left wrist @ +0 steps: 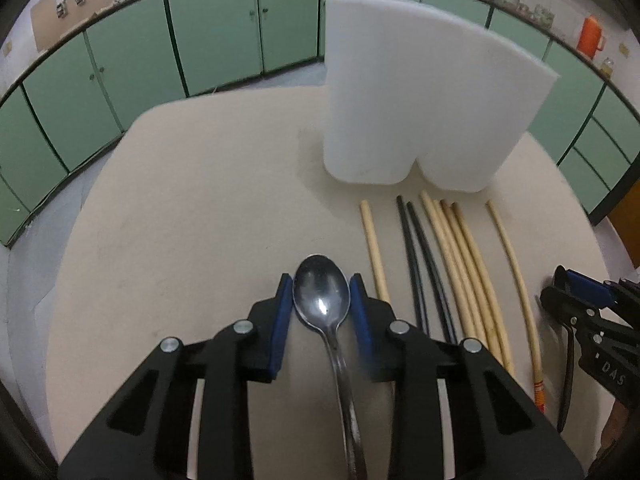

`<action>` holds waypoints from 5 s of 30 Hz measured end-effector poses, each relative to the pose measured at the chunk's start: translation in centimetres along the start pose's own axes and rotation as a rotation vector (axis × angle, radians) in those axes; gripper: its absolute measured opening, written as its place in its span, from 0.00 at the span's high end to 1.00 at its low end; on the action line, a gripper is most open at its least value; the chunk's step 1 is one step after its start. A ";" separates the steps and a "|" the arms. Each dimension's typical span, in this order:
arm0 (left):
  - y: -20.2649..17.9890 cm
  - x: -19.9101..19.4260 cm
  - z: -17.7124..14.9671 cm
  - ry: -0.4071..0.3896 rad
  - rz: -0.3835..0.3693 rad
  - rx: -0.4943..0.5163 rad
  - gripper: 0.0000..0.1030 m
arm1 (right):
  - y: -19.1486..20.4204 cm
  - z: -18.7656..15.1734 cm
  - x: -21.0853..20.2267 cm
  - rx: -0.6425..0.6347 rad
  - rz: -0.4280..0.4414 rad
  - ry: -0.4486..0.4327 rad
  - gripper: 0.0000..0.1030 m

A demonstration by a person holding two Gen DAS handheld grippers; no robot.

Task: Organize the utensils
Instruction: 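Grasp the silver spoon with the left tool while the right tool grasps the black spoon, then lift both spoons and drop them into the white holder compartments, opening both tools, then withdraw both tools from the holder back over the chopsticks, then grasp a red-patterned chopstick with the left tool while the right tool grasps another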

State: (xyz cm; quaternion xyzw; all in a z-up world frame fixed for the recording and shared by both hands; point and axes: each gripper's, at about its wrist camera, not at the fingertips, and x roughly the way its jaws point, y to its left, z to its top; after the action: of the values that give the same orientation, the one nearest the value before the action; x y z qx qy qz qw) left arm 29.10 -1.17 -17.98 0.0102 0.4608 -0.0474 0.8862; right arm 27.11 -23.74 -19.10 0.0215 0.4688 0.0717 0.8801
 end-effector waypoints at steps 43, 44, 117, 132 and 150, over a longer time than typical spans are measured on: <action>-2.8 -7.2 13.7 -0.604 -0.125 0.013 0.73 | -0.9 16.3 -1.7 0.028 0.105 -0.676 0.66; -2.7 -6.9 13.7 -0.593 -0.122 0.016 0.73 | -0.9 15.8 -1.5 0.026 0.104 -0.675 0.66; -0.3 -7.1 -13.0 -0.067 0.004 0.067 0.41 | 2.4 -12.9 -5.9 -0.045 0.074 -0.144 0.54; -1.0 -7.4 -13.3 -0.083 -0.021 0.087 0.64 | 3.0 -13.6 -5.1 -0.077 0.003 -0.106 0.88; -2.1 -7.7 -13.7 -0.102 -0.033 0.120 0.95 | 2.2 -14.1 -5.3 -0.059 0.018 -0.137 0.94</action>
State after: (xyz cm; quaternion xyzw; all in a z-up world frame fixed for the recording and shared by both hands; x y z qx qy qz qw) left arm 13.29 -1.84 -19.50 0.0531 0.4114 -0.0900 0.9054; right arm 12.29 -22.76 -22.35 0.0048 0.4052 0.0917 0.9096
